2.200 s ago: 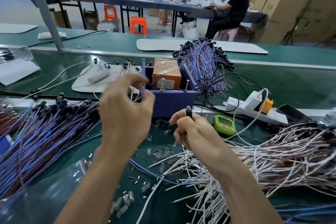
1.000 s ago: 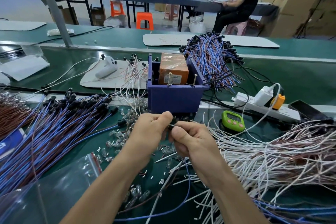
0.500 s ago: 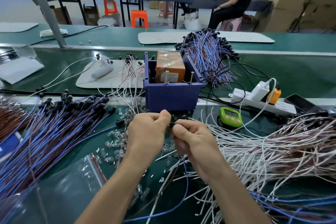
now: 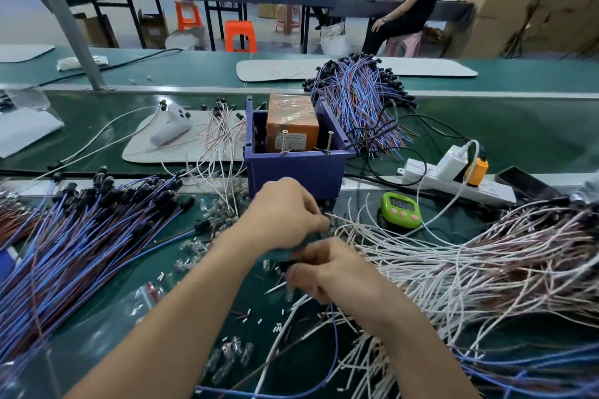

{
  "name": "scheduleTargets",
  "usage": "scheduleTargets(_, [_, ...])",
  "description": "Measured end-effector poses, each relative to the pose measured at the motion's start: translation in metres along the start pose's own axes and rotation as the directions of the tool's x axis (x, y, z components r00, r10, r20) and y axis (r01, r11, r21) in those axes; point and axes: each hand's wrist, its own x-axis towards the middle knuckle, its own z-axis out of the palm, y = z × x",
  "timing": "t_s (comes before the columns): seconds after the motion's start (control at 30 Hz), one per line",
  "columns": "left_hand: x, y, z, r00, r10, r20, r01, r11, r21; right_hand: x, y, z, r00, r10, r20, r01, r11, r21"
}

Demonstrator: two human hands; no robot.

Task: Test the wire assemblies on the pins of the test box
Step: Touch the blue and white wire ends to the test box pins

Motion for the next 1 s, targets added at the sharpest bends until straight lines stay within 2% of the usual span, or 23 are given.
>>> scheduleTargets(0.07, [0.008,0.010,0.013,1.000,-0.019,0.010,0.020,0.992,-0.125,-0.002,0.000,-0.001,0.998,0.031,0.050,-0.030,0.999,-0.015])
scheduleTargets(0.17, [0.010,0.016,0.028,0.989,-0.123,-0.086,0.079,0.915,-0.397,-0.002,-0.003,-0.003,0.998,0.031,0.053,-0.032,0.999,0.025])
scheduleTargets(0.27, [0.005,0.008,0.028,0.972,-0.163,-0.170,0.068,0.884,-0.463,-0.001,-0.005,-0.002,0.998,0.020,0.054,-0.021,1.000,0.023])
scheduleTargets(0.33, [-0.001,-0.005,0.016,0.972,-0.163,-0.172,0.092,0.928,-0.360,-0.001,-0.004,-0.001,0.999,0.021,0.050,-0.021,1.000,0.000])
scheduleTargets(0.43, [-0.009,-0.034,-0.011,0.964,-0.214,-0.158,0.205,0.976,-0.071,-0.002,-0.003,0.000,0.999,-0.002,0.049,0.003,0.999,-0.033])
scheduleTargets(0.47, [-0.011,-0.044,-0.020,0.943,-0.261,-0.208,0.279,0.958,0.065,-0.001,-0.002,0.000,0.999,-0.011,0.040,0.012,0.999,-0.031])
scheduleTargets(0.53, [-0.012,-0.066,-0.033,0.855,-0.309,-0.416,0.433,0.867,0.248,0.000,0.000,-0.001,1.000,-0.017,0.016,0.018,1.000,-0.015])
scheduleTargets(0.6, [-0.008,-0.084,-0.039,0.789,-0.272,-0.551,0.475,0.839,0.266,0.001,0.002,0.000,1.000,-0.015,0.004,0.015,1.000,0.000])
scheduleTargets(0.63, [-0.004,-0.091,-0.041,0.793,-0.251,-0.556,0.451,0.855,0.257,0.002,0.002,0.001,1.000,-0.012,-0.001,0.012,1.000,0.001])
scheduleTargets(0.77, [0.009,-0.100,-0.044,0.900,-0.253,-0.356,0.333,0.925,0.184,0.004,0.003,0.003,1.000,0.004,-0.006,-0.004,1.000,0.031])
scheduleTargets(0.9, [0.013,-0.099,-0.044,0.925,-0.205,-0.320,0.302,0.906,0.295,0.004,0.003,0.002,1.000,0.022,-0.010,-0.021,0.998,0.059])
scheduleTargets(1.0, [0.014,-0.100,-0.051,0.939,-0.205,-0.277,0.283,0.918,0.279,0.005,0.003,0.001,0.999,0.030,-0.038,-0.027,0.997,0.078])
